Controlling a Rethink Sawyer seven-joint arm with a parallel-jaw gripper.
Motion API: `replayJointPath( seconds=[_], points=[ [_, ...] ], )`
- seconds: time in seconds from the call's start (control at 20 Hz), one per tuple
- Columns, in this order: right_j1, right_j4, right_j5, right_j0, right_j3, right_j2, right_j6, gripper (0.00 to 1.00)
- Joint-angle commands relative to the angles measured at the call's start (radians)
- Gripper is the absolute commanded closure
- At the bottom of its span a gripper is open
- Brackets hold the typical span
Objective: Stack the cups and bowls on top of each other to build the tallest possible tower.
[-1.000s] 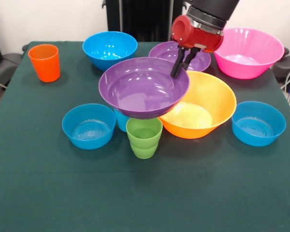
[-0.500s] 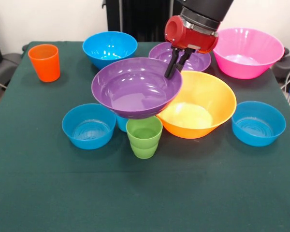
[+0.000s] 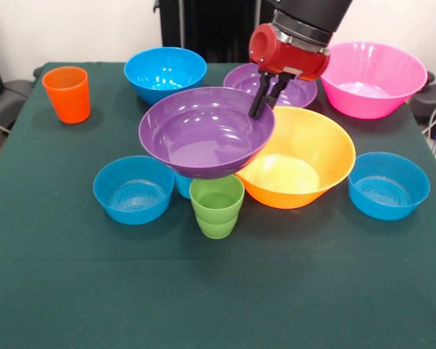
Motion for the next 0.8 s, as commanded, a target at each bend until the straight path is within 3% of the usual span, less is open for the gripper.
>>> replayJointPath(
  seconds=[0.05,0.8],
  points=[
    [0.021,0.031,0.027,0.014,0.003,0.082,0.145,1.0],
    [0.036,0.062,0.058,0.009,0.0,0.085,0.136,1.0]
  ],
)
